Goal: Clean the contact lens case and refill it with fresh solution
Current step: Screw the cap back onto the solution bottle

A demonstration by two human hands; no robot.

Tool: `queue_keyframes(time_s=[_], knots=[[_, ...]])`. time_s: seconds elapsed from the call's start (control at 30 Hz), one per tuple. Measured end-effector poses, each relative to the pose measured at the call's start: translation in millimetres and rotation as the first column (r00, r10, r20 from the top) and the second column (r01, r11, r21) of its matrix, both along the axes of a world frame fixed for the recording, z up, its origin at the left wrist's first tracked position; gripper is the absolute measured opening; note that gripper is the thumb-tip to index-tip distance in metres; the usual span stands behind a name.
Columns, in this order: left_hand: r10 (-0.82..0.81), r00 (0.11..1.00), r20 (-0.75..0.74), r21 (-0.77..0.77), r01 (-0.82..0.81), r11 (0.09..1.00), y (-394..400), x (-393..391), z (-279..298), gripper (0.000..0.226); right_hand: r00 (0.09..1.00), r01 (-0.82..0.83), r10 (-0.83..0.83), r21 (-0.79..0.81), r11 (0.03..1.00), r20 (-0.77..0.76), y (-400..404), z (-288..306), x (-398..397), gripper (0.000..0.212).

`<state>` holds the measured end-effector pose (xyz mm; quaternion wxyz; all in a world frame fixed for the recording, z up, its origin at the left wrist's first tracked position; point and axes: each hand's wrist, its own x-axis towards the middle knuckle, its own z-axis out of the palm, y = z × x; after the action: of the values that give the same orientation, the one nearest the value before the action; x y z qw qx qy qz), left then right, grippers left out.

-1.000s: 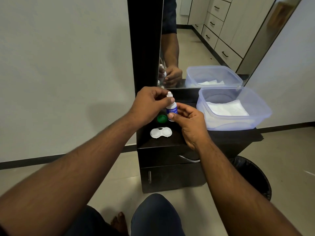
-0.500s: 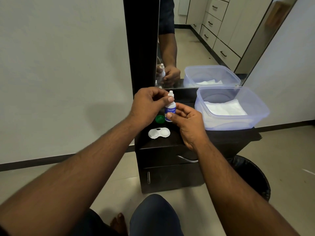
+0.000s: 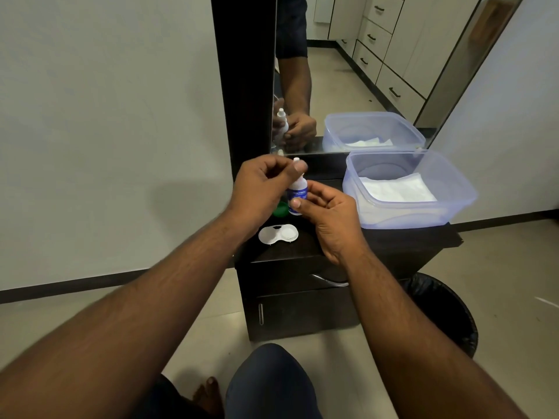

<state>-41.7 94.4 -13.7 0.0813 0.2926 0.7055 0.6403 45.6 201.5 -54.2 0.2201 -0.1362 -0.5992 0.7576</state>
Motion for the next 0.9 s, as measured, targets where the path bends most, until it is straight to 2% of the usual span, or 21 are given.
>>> queue_keyframes(time_s=[0.1, 0.27, 0.37, 0.47, 0.57, 0.67, 0.73, 0.8, 0.9], knots=[[-0.003, 0.998, -0.060, -0.069, -0.001, 0.998, 4, 2, 2, 0.015, 1.000, -0.017, 0.017, 0.007, 1.000, -0.009, -1, 3, 3, 0.037], [-0.155, 0.986, 0.061, -0.131, 0.161, 0.978, 3, -3, 10, 0.020, 1.000, -0.014, 0.014, 0.007, 1.000, 0.000, -1, 3, 3, 0.036], [-0.175, 0.982, 0.071, -0.167, 0.184, 0.968, -1, -9, 11, 0.019, 1.000, -0.014, 0.014, 0.012, 1.000, 0.009, -2, 4, 3, 0.040], [-0.099, 0.994, 0.039, -0.160, 0.104, 0.982, -3, -10, 11, 0.015, 1.000, -0.002, 0.001, 0.032, 0.999, 0.015, -3, 4, 2, 0.038], [0.006, 0.996, -0.094, -0.208, -0.026, 0.978, 0, -6, 8, 0.018, 1.000, 0.021, -0.022, 0.061, 0.998, 0.016, -4, 4, 2, 0.036], [0.155, 0.951, -0.268, -0.232, -0.220, 0.947, 5, -1, 5, 0.027, 0.998, 0.046, -0.049, 0.108, 0.993, 0.032, -6, 4, 3, 0.040], [0.206, 0.924, -0.322, -0.245, -0.291, 0.925, 8, 2, 4, 0.032, 0.997, 0.060, -0.068, 0.138, 0.989, 0.048, -7, 5, 2, 0.044], [0.179, 0.945, -0.275, -0.256, -0.252, 0.933, 8, 1, 5, 0.033, 0.996, 0.058, -0.066, 0.137, 0.989, 0.052, -6, 4, 1, 0.046], [0.048, 0.998, -0.051, -0.170, -0.056, 0.984, 2, 0, 9, 0.027, 0.998, 0.053, -0.056, 0.082, 0.995, 0.028, -3, 2, 1, 0.042]])
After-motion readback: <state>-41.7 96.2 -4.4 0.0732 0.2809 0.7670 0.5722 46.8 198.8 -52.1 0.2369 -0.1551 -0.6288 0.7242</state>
